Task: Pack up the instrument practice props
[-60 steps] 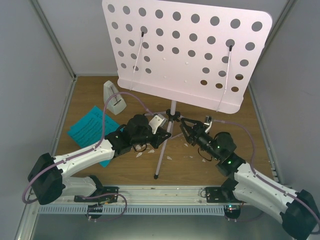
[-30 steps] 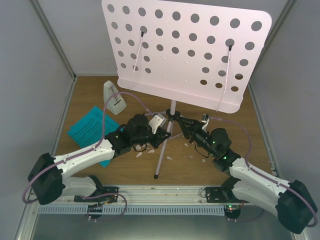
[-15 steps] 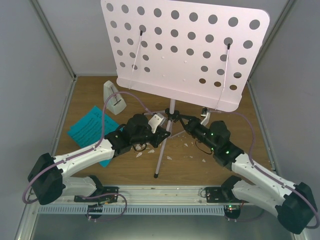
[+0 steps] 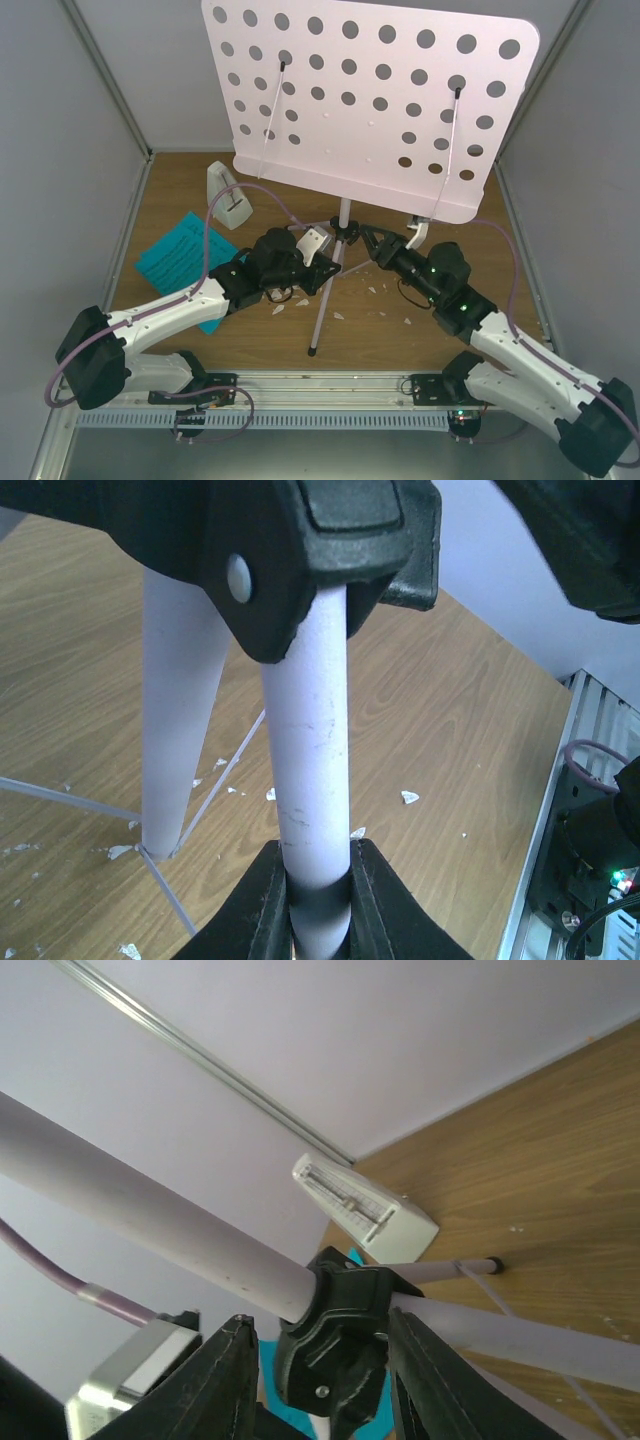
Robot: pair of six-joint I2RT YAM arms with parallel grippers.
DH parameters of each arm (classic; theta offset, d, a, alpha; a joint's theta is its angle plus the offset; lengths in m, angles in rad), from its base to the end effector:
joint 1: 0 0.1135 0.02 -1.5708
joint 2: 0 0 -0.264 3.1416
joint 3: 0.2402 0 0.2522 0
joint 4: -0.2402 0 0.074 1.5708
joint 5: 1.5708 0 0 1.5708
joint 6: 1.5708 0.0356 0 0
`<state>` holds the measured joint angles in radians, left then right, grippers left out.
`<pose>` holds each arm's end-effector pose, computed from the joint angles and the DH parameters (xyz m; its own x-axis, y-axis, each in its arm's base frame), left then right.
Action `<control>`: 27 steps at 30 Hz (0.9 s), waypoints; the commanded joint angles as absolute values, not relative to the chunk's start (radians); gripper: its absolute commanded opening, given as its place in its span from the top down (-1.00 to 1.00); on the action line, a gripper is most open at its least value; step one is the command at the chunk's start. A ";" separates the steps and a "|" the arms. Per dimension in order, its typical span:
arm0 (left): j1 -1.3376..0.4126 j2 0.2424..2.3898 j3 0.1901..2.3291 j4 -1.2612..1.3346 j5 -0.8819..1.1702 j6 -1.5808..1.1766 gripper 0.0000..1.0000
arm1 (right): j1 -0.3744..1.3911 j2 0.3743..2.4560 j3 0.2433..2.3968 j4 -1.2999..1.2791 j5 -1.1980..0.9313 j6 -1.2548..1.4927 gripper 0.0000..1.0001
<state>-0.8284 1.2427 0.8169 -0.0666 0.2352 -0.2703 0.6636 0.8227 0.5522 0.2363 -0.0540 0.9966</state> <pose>0.1822 -0.2108 0.2655 -0.5364 0.2006 -0.8198 0.7390 0.5808 -0.3415 0.1579 0.1259 0.2956 -0.5667 0.6212 -0.5413 -0.3345 0.4269 0.8401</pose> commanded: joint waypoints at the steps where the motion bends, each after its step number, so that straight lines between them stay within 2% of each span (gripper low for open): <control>1: -0.823 1.253 0.838 -0.046 0.197 -0.224 1.00 | 0.662 0.848 0.606 0.183 -0.051 0.880 0.23; 27: -0.822 1.258 0.839 -0.044 0.198 -0.224 1.00 | 0.663 0.911 0.578 0.223 -0.166 0.904 0.36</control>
